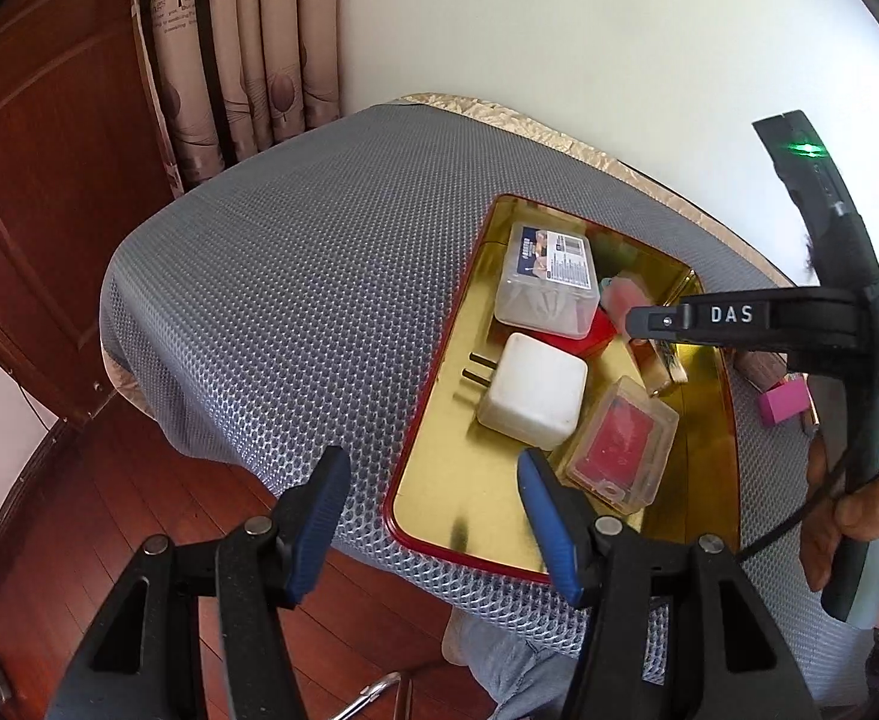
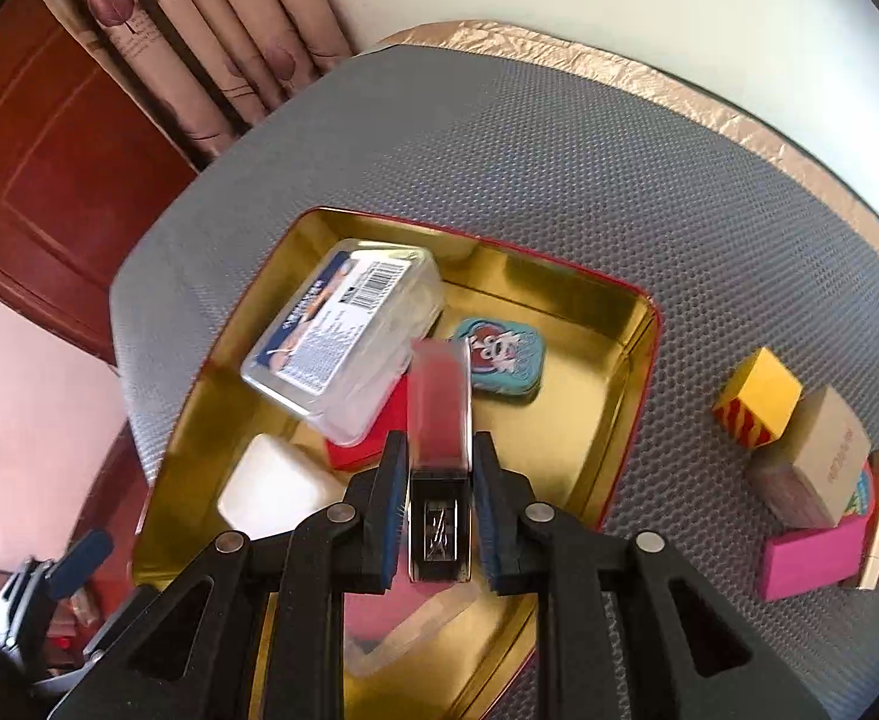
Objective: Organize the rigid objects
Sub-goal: 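Carry the YSL lipstick over the tin and open the right tool, then reach the left tool to the pink block and grasp it, then lower the pink block into the tin with the left tool while the right tool reaches the zigzag cube, then grasp the black-and-white zigzag cube with the right tool and drop it into the tin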
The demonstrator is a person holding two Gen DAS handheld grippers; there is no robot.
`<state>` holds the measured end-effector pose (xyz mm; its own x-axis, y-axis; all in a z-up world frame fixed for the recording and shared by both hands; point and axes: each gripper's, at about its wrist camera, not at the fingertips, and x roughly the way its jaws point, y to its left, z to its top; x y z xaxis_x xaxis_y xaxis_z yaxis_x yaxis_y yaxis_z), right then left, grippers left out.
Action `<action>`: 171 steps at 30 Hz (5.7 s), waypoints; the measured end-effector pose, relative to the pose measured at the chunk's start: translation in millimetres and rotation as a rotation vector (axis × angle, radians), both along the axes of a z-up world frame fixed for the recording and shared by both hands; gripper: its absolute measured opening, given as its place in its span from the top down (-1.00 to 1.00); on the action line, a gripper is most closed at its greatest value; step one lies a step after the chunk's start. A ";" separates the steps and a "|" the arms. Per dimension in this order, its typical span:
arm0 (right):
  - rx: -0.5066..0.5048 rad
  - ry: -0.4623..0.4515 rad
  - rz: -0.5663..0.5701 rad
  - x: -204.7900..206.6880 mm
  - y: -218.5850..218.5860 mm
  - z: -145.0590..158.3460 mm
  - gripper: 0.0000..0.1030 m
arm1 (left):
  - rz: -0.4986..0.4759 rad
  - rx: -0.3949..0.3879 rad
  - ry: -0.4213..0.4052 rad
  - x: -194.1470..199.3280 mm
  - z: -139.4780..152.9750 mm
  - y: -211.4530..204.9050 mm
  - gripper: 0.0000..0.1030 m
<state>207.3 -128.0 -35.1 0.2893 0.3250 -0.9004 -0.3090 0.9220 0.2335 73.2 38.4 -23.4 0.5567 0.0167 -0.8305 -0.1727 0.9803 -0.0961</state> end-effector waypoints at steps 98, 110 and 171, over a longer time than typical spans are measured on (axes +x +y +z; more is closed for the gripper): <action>-0.192 -0.359 -0.753 -207.4 -388.7 -15.0 -0.97 | -0.807 -0.066 0.204 65.8 -28.3 -294.1 0.42; -0.216 -0.347 -0.757 -203.1 -385.2 -17.2 -0.97 | -0.541 -0.127 0.084 38.1 37.9 -177.7 0.42; -0.163 -0.261 -0.338 -71.8 -307.6 -11.7 -0.44 | -0.179 -0.154 -0.024 -11.2 17.2 -44.9 -0.06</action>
<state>135.5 -435.6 -46.8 0.5784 0.0336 -0.8151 -0.0139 0.9994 0.0313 62.0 -6.5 -6.2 0.5589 -0.2098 -0.8023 0.0072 0.9686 -0.2484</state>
